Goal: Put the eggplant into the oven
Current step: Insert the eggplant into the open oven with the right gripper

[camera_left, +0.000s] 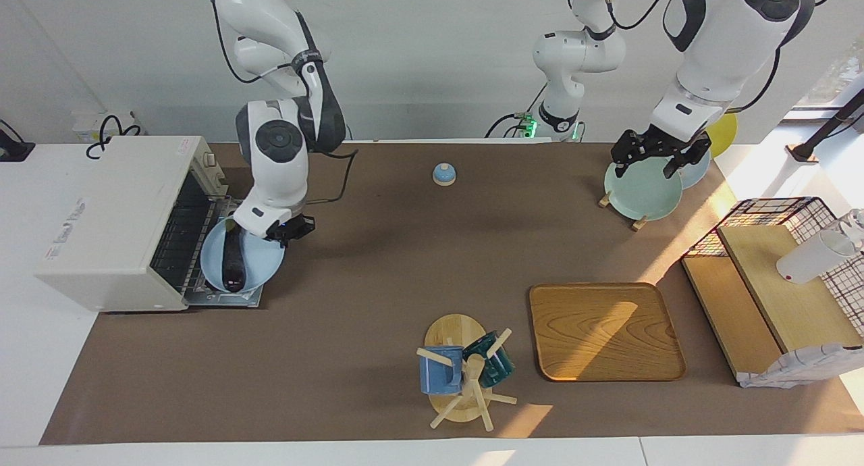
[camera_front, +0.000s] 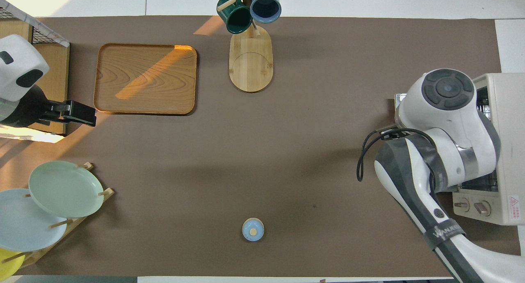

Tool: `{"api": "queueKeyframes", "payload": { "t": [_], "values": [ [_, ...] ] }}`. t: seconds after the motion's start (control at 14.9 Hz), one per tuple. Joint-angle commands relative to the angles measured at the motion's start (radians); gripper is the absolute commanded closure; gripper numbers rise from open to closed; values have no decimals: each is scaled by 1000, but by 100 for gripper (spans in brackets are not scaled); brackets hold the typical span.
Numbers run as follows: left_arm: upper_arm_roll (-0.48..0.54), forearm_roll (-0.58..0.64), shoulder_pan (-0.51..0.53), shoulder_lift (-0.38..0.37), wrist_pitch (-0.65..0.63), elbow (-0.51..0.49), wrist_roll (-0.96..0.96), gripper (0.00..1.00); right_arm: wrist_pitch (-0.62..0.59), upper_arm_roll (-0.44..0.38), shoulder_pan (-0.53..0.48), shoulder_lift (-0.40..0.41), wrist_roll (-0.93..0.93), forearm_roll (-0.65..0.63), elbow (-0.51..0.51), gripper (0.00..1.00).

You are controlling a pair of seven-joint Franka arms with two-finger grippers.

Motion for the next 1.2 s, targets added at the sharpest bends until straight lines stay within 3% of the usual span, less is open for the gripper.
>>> {"api": "queueKeyframes", "payload": {
  "t": [0.0, 0.4, 0.74, 1.14],
  "values": [
    [-4, 16, 8, -5, -7, 5, 4, 0, -32, 16, -45, -82, -34, -19, -66, 100],
    [-4, 18, 8, -5, -7, 5, 5, 0, 157, 17, -218, -119, -238, -22, -191, 100],
    [-4, 18, 8, -5, -7, 5, 4, 0, 215, 17, -226, -151, -190, -21, -287, 100],
    [-4, 16, 8, -5, -7, 5, 4, 0, 218, 17, -255, -153, -206, -21, -290, 96]
  ]
}}
